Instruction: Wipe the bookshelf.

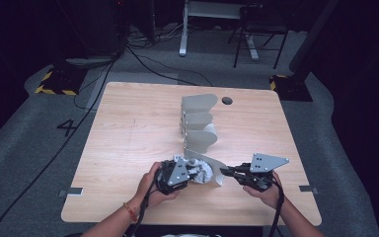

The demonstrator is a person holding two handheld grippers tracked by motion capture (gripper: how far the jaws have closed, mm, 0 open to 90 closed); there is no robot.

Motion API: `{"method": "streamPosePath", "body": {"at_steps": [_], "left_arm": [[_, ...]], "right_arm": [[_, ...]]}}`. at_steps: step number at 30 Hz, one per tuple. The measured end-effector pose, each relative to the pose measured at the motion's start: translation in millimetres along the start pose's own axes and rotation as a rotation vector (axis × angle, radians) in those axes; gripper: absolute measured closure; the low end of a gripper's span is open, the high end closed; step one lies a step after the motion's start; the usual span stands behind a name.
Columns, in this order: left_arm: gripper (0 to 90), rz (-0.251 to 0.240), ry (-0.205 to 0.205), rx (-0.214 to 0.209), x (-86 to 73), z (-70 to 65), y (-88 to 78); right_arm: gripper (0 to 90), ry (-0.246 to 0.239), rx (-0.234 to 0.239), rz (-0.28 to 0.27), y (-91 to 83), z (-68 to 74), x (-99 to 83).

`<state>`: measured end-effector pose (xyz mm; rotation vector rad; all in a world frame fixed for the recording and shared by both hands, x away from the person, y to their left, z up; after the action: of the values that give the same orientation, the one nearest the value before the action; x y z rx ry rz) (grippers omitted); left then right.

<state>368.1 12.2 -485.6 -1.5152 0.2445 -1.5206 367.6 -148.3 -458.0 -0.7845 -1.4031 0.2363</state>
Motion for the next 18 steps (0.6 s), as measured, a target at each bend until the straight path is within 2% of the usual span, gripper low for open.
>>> {"method": "streamPosePath", "body": {"at_steps": [3, 5, 7, 9, 11, 13, 16, 18], "left_arm": [[73.9, -0.069, -0.022, 0.041, 8.9, 13.2, -21.3], [73.9, -0.098, -0.027, 0.066, 12.3, 19.3, -30.4], [74.2, -0.097, -0.012, 0.095, 11.9, 23.3, -34.6], [74.5, -0.092, -0.017, 0.09, 7.8, 24.4, -32.9], [74.7, -0.055, -0.013, 0.084, -0.6, 25.0, -25.9], [74.6, -0.019, -0.03, 0.064, -11.1, 24.8, -15.3], [74.7, 0.087, 0.0, 0.071, -30.3, 23.5, 5.9], [74.6, 0.134, -0.022, 0.047, -41.3, 24.0, 18.2]], "right_arm": [[89.2, 0.001, 0.003, 0.001, 1.5, -0.9, 0.8], [89.2, -0.001, -0.002, 0.003, 2.0, -0.7, 1.3], [89.2, -0.002, -0.01, 0.004, 2.1, -0.8, 1.4], [89.2, -0.005, -0.016, 0.004, 2.3, -0.7, 1.6], [89.1, -0.004, -0.015, 0.004, 2.2, -0.9, 1.3], [89.1, -0.005, -0.015, 0.004, 2.2, -0.7, 1.3], [89.1, -0.006, -0.017, 0.004, 2.2, -0.5, 1.1], [89.1, -0.006, -0.018, 0.004, 2.3, -0.5, 1.1]]}}
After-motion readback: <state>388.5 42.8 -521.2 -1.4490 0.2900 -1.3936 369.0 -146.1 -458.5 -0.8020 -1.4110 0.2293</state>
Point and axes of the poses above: each handheld gripper's, and its own axes: y roughly forward along the jaws, x roughly out of its top, z roughly to its left, the point moved 9 cm from there along y, roughly forward along the jaws, and after that the axes turned 14 degrees about z, right-handed, at the moved point
